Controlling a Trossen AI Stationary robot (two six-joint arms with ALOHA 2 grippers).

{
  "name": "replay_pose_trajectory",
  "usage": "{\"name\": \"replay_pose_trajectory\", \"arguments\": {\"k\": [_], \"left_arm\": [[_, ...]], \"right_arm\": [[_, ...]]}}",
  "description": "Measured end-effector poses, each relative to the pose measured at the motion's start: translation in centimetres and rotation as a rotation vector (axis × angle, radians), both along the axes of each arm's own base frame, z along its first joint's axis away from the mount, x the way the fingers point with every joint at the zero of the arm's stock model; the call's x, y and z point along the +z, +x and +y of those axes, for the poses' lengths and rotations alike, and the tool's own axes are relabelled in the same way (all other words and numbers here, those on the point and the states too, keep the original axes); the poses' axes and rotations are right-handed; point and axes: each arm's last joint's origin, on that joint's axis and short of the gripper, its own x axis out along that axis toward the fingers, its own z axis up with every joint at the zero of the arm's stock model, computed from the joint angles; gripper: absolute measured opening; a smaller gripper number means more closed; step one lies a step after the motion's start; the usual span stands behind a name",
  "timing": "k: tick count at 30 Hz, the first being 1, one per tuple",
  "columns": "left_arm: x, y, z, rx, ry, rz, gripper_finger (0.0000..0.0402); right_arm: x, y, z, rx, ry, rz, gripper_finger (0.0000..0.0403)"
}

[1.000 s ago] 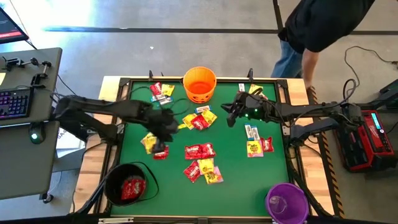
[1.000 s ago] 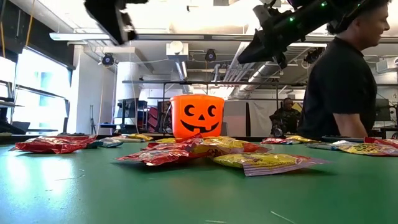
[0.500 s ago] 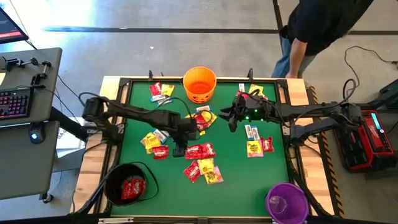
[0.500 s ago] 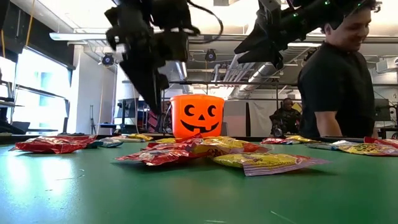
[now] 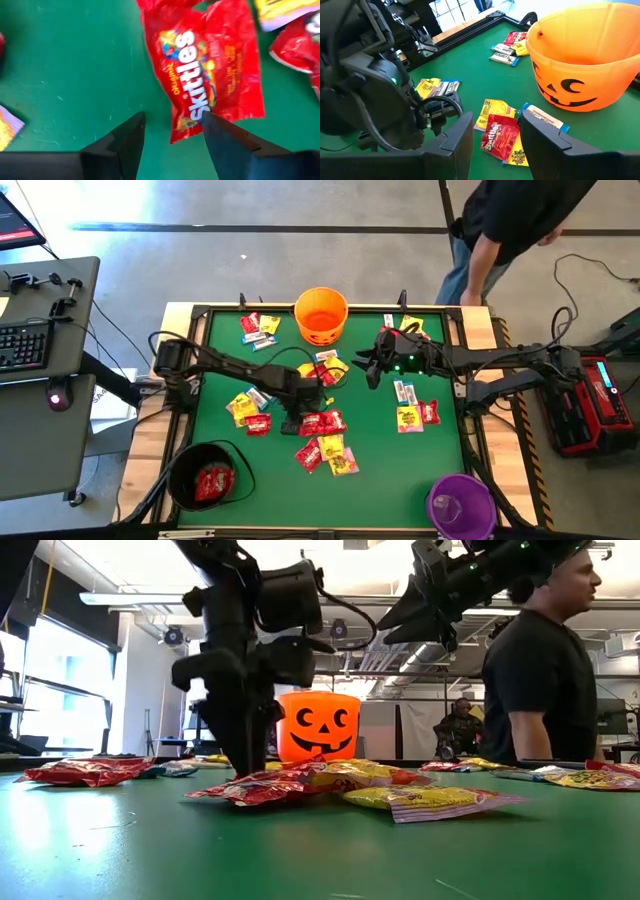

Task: Sort candy by brand, put in halloween buckets
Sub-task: Put the red candy into the black bucket

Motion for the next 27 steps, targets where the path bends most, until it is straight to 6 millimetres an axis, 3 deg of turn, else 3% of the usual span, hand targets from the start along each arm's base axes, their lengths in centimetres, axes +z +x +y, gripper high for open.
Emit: {"name": "replay_pose_trajectory", "arguments": {"k": [5,14,21,27], "left_arm": [[-0.1,0.1,0.0,-0.001,-0.011,0.0,0.0149],[-0.1,0.0,-0.2,-0.044,-0.022,0.003,0.001],[2.0,-0.9,-0.1,-0.116,-0.011,-0.02,0.0001],[6.7,-3.0,-0.2,-0.151,-0.035,-0.097,0.0]], "right_arm": [[0.0,0.0,0.0,-0.005,0.011,-0.003,0.0147],[0.0,0.0,0.0,-0.007,0.014,-0.004,0.0147],[0.0,0.0,0.0,-0.024,0.025,-0.003,0.0147],[0.0,-0.1,-0.1,-0.044,0.034,-0.006,0.0147]]}}
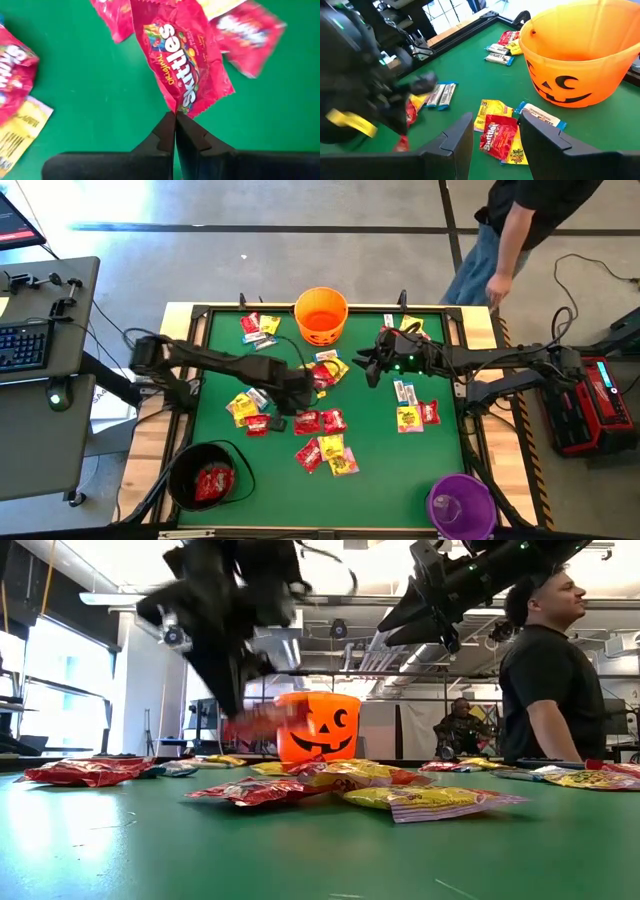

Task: Sort candy by brand, put in halloween buckets
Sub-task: Put the red candy into the black bucket

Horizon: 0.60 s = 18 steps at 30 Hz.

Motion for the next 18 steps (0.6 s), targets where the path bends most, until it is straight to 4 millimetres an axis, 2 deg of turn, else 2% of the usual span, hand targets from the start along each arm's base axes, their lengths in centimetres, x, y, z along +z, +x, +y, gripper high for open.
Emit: {"name": "replay_pose_trajectory", "arguments": {"k": [5,12,15,18], "left_arm": [[5.2,-2.9,-0.3,-0.002,-0.015,-0.079,0.0],[12.9,-7.5,-2.1,0.061,-0.071,-0.06,0.0],[15.1,-9.2,-3.5,0.098,-0.106,-0.008,0.0],[16.2,-10.9,-5.3,0.117,-0.151,0.07,0.0]], "right_arm": [[0.0,0.0,0.0,-0.007,0.016,-0.009,0.0147],[0.0,0.0,-0.1,-0.003,-0.006,-0.003,0.0147],[0.1,0.0,-0.4,-0.011,-0.008,-0.006,0.0147],[0.1,-0.1,-0.7,-0.013,-0.01,-0.007,0.0147]]}}
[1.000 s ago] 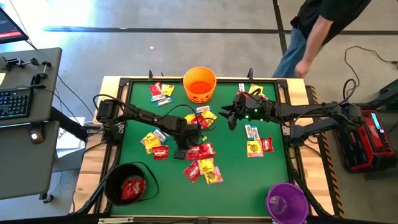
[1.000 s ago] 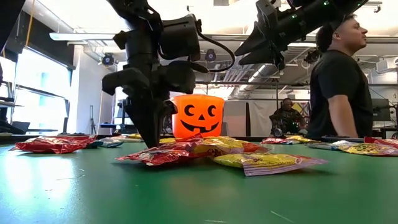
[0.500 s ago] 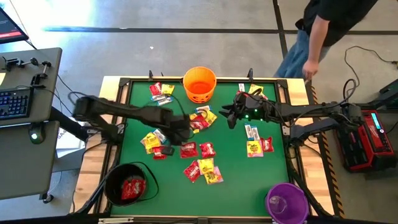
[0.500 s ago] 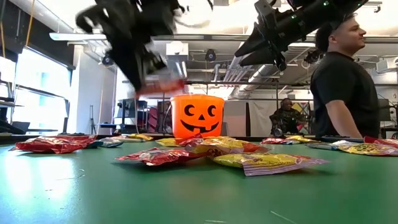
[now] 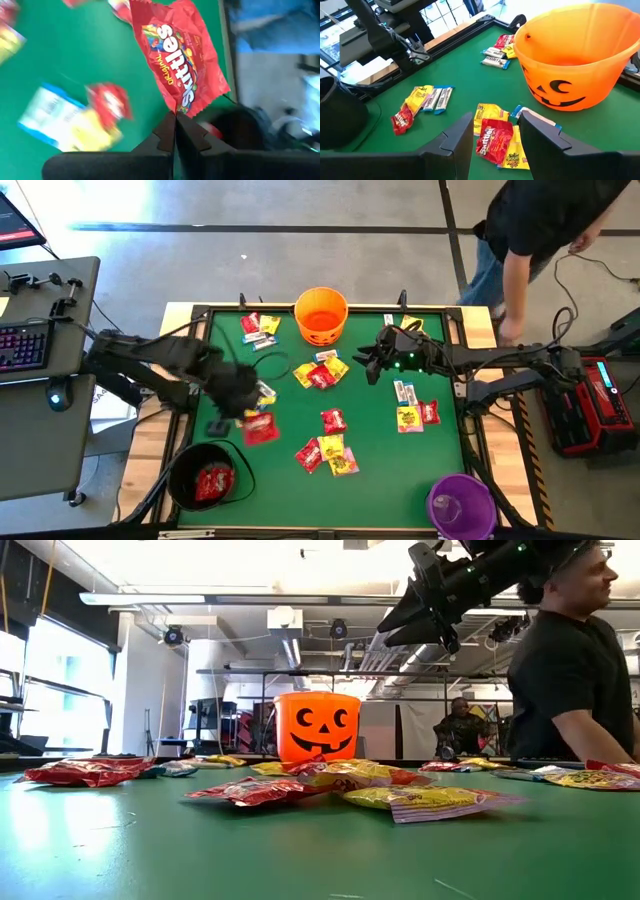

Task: Sort candy by brand, put in halloween buckets
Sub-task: Put the red candy into the black bucket

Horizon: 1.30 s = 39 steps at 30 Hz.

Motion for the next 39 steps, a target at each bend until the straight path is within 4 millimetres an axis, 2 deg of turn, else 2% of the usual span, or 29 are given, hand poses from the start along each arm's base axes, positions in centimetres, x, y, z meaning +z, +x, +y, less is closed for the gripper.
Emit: {"name": "replay_pose_trajectory", "arguments": {"k": [5,10,17,27,39], "left_arm": [[-0.2,-2.8,-3.2,0.042,-0.066,0.141,0.0],[-1.0,-5.8,-5.2,0.145,-0.121,0.215,0.0],[-3.8,-8.8,-7.3,0.224,-0.141,0.324,0.0],[-8.3,-9.7,-8.8,0.291,-0.103,0.416,0.0],[-10.1,-9.3,-9.5,0.292,-0.144,0.417,0.0003]], "right_arm": [[0.0,0.0,0.0,0.006,0.001,0.001,0.0147],[0.0,0.0,0.0,0.01,-0.007,0.003,0.0147],[0.0,0.0,0.0,0.009,-0.006,0.004,0.0147],[-0.3,-0.1,0.0,0.019,-0.016,0.039,0.0147],[-0.5,-0.2,0.1,0.012,0.004,0.055,0.0147]]}}
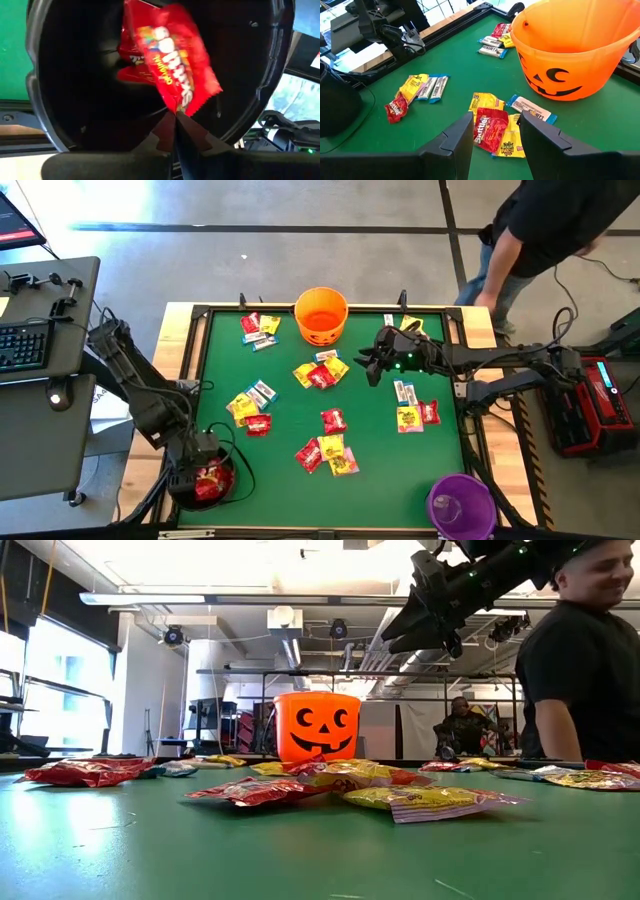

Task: Sort candy by brand, put in halloween buckets
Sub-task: Put the red candy into the black bucket

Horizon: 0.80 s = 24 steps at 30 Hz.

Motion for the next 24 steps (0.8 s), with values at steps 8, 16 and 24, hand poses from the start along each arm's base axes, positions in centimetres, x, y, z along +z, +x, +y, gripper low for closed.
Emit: {"name": "replay_pose_trajectory", "arguments": {"k": [8,16,24], "left_arm": [[1.8,0.2,-0.3,0.004,-0.05,-0.038,0.006],[4.2,0.8,-0.3,0.018,-0.1,-0.119,0.0119],[5.8,2.0,2.2,-0.027,-0.076,-0.355,0.0089]], "right_arm": [[-0.2,-0.1,0.1,0.036,0.023,0.02,0.0147],[-1.1,-1.1,0.7,0.083,0.128,0.145,0.0147],[0.0,-6.8,2.1,0.022,0.282,0.612,0.0147]]}}
